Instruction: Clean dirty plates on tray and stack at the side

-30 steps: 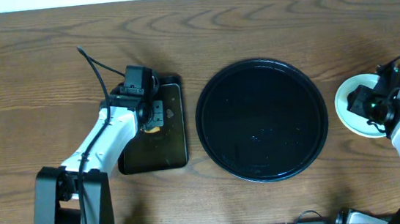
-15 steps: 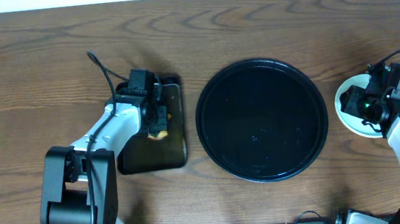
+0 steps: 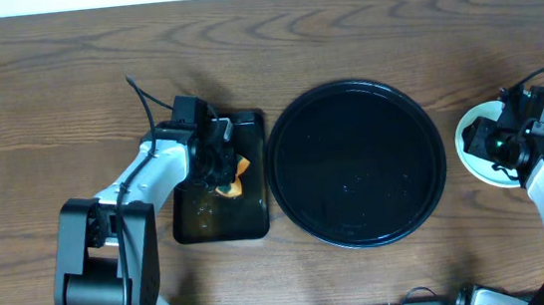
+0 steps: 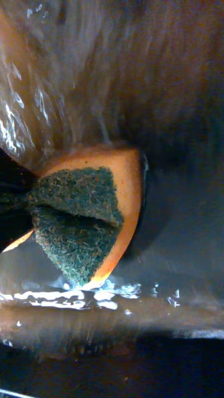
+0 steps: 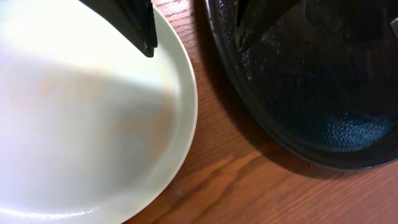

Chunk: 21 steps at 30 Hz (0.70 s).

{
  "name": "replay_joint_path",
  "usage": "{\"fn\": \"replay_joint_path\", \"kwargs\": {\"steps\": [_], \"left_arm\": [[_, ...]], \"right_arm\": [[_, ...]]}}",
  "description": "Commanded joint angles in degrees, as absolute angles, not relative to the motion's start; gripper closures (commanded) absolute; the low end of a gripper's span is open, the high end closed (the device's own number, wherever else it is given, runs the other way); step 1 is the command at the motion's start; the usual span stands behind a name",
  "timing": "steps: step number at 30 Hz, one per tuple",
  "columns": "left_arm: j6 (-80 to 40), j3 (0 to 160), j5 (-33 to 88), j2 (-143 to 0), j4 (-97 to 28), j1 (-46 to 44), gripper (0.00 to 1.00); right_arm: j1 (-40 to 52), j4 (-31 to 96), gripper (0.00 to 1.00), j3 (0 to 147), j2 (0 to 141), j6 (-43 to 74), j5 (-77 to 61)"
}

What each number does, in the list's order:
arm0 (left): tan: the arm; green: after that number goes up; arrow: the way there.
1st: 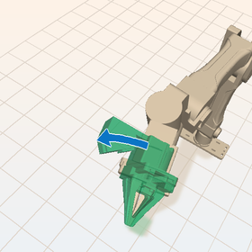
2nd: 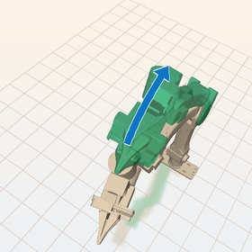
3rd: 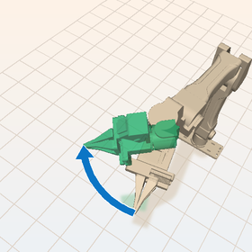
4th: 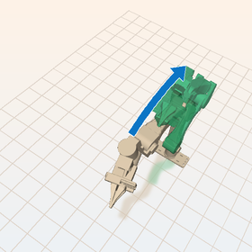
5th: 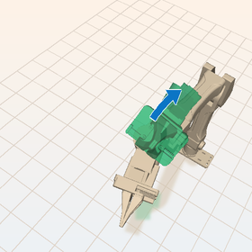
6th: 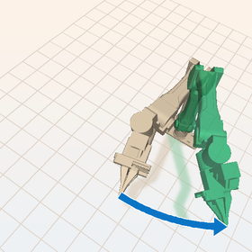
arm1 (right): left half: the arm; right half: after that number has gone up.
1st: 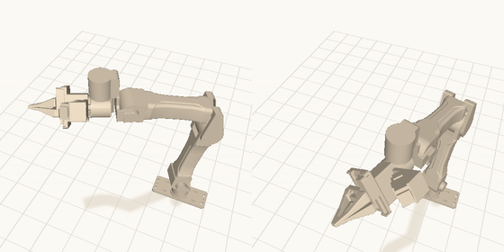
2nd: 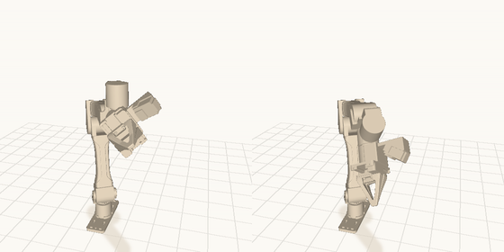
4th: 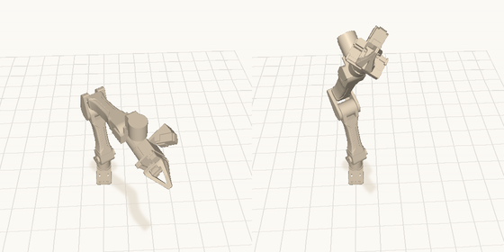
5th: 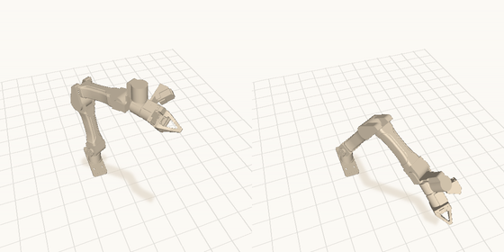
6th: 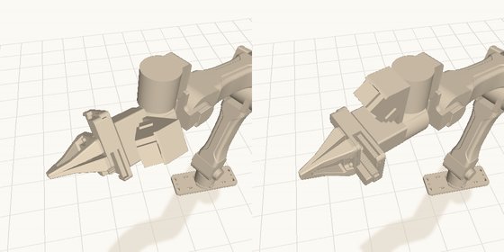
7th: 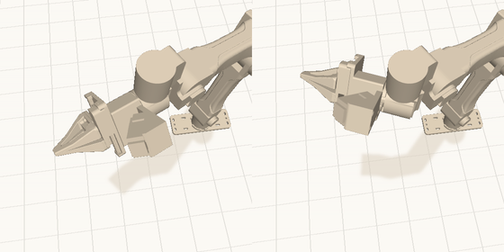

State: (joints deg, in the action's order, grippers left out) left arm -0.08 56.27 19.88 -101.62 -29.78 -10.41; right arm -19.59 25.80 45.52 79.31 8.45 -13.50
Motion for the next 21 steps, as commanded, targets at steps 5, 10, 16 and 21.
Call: {"fn": "replay_joint_path", "kwargs": {"steps": [5, 10, 16, 21], "left_arm": [[-10.39, 55.42, 4.69, -102.63, -29.71, -10.20, 0.90], [-10.57, 56.93, 4.67, -101.60, -29.63, -10.20, 0.89], [-10.15, 57.89, 6.83, -98.74, -29.69, -10.22, 0.86], [-10.15, 57.89, 13.28, -98.45, -29.71, -10.20, 0.55]], "right_arm": [[-18.85, 26.22, 0.61, 45.71, 79.46, 7.60, -13.76], [-18.85, 26.20, 0.61, 45.74, 79.46, 7.60, -13.76], [-18.85, 26.20, 0.61, 45.74, 79.46, 7.60, -13.78], [-17.74, 26.17, 0.55, 45.74, 79.44, 4.62, -16.23]]}}
